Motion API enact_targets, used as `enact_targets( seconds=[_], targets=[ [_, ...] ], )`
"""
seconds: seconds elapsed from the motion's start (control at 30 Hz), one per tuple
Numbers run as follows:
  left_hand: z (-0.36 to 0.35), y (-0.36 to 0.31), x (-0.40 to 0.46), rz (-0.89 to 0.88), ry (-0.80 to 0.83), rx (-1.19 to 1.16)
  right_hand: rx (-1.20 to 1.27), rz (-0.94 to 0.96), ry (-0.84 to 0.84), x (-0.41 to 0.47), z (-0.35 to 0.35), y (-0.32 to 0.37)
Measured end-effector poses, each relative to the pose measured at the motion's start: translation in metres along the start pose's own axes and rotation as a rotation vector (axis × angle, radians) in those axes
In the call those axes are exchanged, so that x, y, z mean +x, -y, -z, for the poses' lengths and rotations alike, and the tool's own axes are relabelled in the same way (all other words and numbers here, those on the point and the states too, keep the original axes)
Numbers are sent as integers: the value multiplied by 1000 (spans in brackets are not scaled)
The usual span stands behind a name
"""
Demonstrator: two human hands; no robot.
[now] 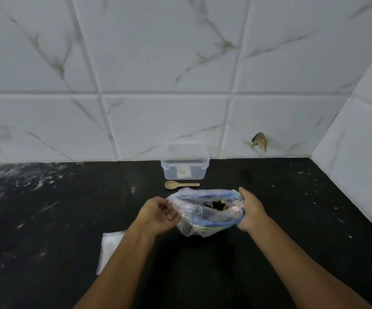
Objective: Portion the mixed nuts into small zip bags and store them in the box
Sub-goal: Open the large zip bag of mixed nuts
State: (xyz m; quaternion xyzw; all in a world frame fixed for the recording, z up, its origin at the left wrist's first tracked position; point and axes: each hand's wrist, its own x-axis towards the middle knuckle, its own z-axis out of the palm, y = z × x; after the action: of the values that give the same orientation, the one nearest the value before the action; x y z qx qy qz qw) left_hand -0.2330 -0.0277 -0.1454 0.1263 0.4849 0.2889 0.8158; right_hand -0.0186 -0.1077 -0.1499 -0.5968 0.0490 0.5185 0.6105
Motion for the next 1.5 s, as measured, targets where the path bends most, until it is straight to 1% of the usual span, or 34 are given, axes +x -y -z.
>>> enact_targets(
  seconds=[0.03,0.1,0.17,0.23,0.3,0.33,0.37,0.4,0.47,0.53,0.57,0.6,0.63,0.7,0.73,0.8,0.87,0.93,1.0,1.03,1.1,1.13,1.2,1.23,1.27,1.3,1.37,1.43,1.5],
  targets=[
    [-1,-2,-1,37,23,-69,39,-29,5,-2,0,0],
    [-6,-1,-2,79,67,-100,89,-57,18,-4,-2,-4],
    [-11,5,0,104,33,-21,38,-32,-8,0,-2,-12],
    [-9,9,5,100,-43,101,-118,41,-32,3,2,-22],
    [-4,10,9,87,-106,210,-486,199,-65,7,8,-30],
    [-1,10,11,66,-126,256,-697,312,-89,8,10,-33],
    [3,12,13,32,-143,304,-855,441,-117,9,12,-34],
    [7,14,15,-10,-156,349,-963,566,-133,9,11,-33],
    [14,20,15,-132,-185,421,-1066,791,-141,7,6,-27],
    [21,28,14,-256,-261,507,-1174,970,-96,5,-3,-21],
    [24,32,10,-297,-313,551,-1252,1020,-45,4,-8,-19],
    [24,36,6,-332,-339,604,-1335,1022,18,2,-12,-17],
    [22,41,1,-354,-332,660,-1419,979,78,1,-16,-17],
    [17,51,-7,-361,-273,735,-1570,882,146,-1,-22,-22],
    [16,55,-6,-363,-260,748,-1599,860,150,1,-24,-26],
    [15,57,-3,-377,-274,741,-1523,849,129,3,-27,-32],
    [14,52,3,-380,-265,688,-1310,774,105,8,-28,-33],
    [14,45,5,-355,-189,511,-1011,594,76,11,-27,-27],
    [14,33,7,-308,-114,299,-664,371,53,11,-23,-15],
    [14,26,10,-253,-97,195,-502,258,52,10,-20,-8],
    [15,17,15,-82,-49,46,-239,74,72,8,-13,1],
    [14,15,18,-22,-30,26,-142,23,92,9,-11,4],
    [12,11,25,2,-27,66,-50,-22,134,10,-8,3],
    [11,9,28,-15,-39,98,-62,-22,144,10,-6,-2],
    [11,9,32,-53,-60,148,-133,-2,135,11,-4,-7],
    [11,8,35,-116,-95,232,-257,37,106,12,-1,-12],
    [17,10,39,-290,-206,568,-585,172,42,14,6,-21],
    [25,15,35,-461,-312,913,-902,308,16,18,11,-23],
    [32,21,26,-528,-405,1095,-1123,463,-8,17,8,-18]
  ],
)
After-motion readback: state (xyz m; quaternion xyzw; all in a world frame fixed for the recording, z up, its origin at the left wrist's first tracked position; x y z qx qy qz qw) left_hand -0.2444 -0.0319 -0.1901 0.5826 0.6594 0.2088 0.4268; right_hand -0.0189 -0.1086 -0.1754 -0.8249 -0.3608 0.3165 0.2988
